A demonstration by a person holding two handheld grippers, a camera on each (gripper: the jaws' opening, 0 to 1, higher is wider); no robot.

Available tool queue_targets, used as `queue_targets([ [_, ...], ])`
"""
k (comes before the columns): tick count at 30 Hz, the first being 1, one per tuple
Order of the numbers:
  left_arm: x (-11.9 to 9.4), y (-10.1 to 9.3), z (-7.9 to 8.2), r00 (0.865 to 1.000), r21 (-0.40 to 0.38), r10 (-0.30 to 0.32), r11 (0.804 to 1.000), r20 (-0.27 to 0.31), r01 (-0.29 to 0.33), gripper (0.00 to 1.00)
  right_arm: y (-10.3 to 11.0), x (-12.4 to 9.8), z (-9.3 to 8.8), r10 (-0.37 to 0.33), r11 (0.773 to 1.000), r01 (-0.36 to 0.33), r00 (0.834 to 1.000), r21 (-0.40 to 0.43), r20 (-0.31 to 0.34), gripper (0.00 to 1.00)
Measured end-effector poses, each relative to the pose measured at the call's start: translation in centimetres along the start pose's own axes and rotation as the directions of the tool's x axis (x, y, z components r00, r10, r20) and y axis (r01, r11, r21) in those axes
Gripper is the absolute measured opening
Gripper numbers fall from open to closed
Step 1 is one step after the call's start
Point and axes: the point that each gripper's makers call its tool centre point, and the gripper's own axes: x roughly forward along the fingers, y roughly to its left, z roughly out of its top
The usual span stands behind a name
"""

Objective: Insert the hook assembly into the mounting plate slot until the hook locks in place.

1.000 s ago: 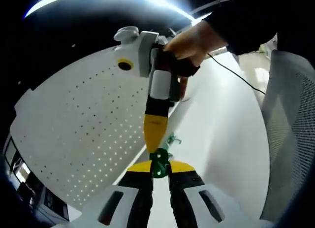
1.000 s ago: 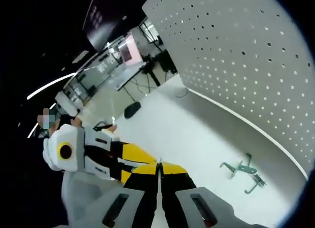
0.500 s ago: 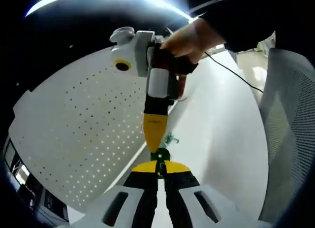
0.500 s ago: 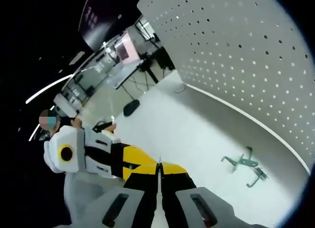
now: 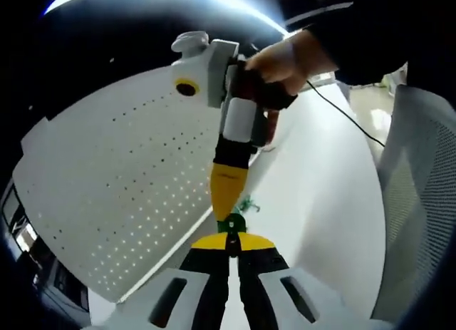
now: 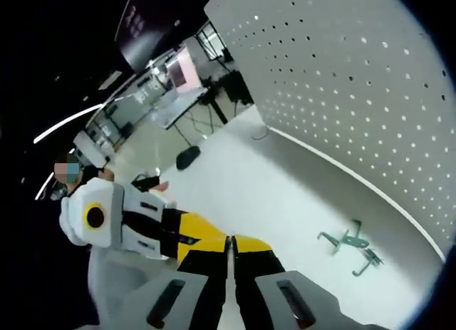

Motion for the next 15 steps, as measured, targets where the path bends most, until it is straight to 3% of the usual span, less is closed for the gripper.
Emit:
queue_targets([
  [2,-0.1,0.2,0.0,1.000,-0.022,0.006,1.000,0.003,-0.006,0.03,0.1,-0.2,0.7,-0.001,1.000,0.002,0.999,-0.017,0.037,0.01],
  [15,-0.4,1.3,-0.2,0.999,-0.134,0.043,0.990,0.003,-0.043,0.02,0.0,-0.9,1.7,-0.021,0.991,0.036,0.993,-0.127,0.116,0.11],
])
